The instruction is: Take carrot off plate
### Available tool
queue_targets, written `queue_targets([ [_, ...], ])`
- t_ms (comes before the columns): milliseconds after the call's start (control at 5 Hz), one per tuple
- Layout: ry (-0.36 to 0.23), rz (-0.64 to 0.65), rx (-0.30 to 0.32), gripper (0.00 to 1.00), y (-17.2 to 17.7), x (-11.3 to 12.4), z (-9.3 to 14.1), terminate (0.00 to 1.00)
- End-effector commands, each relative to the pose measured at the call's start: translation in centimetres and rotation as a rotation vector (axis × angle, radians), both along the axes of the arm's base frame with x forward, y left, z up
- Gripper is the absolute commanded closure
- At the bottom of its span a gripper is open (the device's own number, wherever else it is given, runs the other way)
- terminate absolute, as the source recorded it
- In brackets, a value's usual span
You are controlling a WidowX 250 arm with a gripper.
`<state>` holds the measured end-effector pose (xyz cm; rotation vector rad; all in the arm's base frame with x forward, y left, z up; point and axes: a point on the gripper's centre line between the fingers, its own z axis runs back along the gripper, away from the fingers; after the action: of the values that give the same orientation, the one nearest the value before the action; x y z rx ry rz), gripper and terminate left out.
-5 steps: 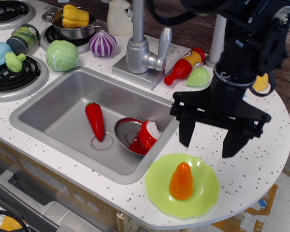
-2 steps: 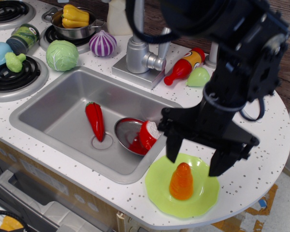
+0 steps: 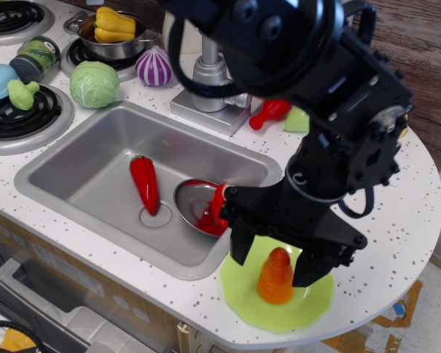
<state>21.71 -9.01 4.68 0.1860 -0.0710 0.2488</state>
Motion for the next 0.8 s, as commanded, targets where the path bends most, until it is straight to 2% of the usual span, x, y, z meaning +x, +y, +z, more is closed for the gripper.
queue_targets([
  [0, -0.046, 0.026, -0.025, 0.00, 0.3, 0.9, -0.4, 0.00],
  [200, -0.086, 0.026, -0.016, 1.00, 0.0, 1.6, -0.7, 0.00],
  [400, -0.094, 0.025, -0.017, 1.00, -0.1, 1.7, -0.8, 0.00],
  [600, -0.076, -0.014, -0.003, 1.00, 0.7, 2.8, 0.6, 0.00],
])
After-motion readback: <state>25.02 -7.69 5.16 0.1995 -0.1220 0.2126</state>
